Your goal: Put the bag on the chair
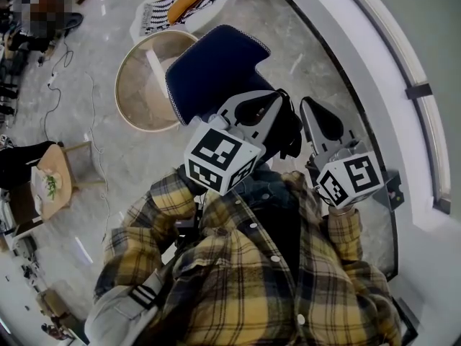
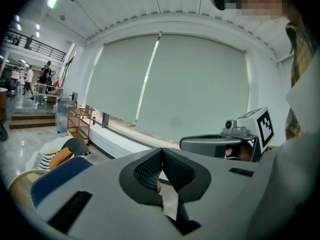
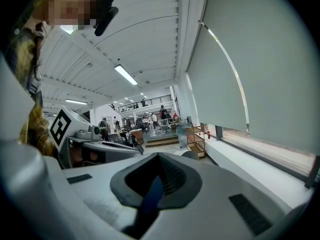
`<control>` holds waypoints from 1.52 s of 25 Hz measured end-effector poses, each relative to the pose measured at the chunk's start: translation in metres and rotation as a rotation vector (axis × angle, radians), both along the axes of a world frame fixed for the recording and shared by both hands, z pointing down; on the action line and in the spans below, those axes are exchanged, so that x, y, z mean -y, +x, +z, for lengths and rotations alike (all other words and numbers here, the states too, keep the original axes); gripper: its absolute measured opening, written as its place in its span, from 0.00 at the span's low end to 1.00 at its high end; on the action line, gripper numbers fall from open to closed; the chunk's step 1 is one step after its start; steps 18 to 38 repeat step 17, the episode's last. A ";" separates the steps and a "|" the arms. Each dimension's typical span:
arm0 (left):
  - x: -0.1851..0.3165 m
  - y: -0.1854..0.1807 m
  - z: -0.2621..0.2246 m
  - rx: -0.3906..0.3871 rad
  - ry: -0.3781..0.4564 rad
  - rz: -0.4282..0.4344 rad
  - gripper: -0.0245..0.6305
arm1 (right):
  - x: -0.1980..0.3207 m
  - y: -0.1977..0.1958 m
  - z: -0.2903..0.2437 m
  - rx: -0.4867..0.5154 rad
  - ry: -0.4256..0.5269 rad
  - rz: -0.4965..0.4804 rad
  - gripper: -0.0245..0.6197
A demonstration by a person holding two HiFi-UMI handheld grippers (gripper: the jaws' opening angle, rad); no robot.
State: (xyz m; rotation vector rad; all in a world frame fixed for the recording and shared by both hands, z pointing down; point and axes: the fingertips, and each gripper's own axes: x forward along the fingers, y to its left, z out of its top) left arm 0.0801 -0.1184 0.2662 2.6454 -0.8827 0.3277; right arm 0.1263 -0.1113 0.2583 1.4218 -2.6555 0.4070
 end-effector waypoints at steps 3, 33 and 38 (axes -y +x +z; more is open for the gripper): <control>0.000 -0.001 0.002 0.005 -0.003 0.001 0.07 | 0.000 -0.002 0.001 -0.004 -0.002 -0.005 0.06; -0.006 -0.006 0.005 0.019 -0.015 0.007 0.07 | -0.004 -0.008 0.002 -0.006 -0.019 -0.004 0.06; -0.006 -0.006 0.005 0.019 -0.015 0.007 0.07 | -0.004 -0.008 0.002 -0.006 -0.019 -0.004 0.06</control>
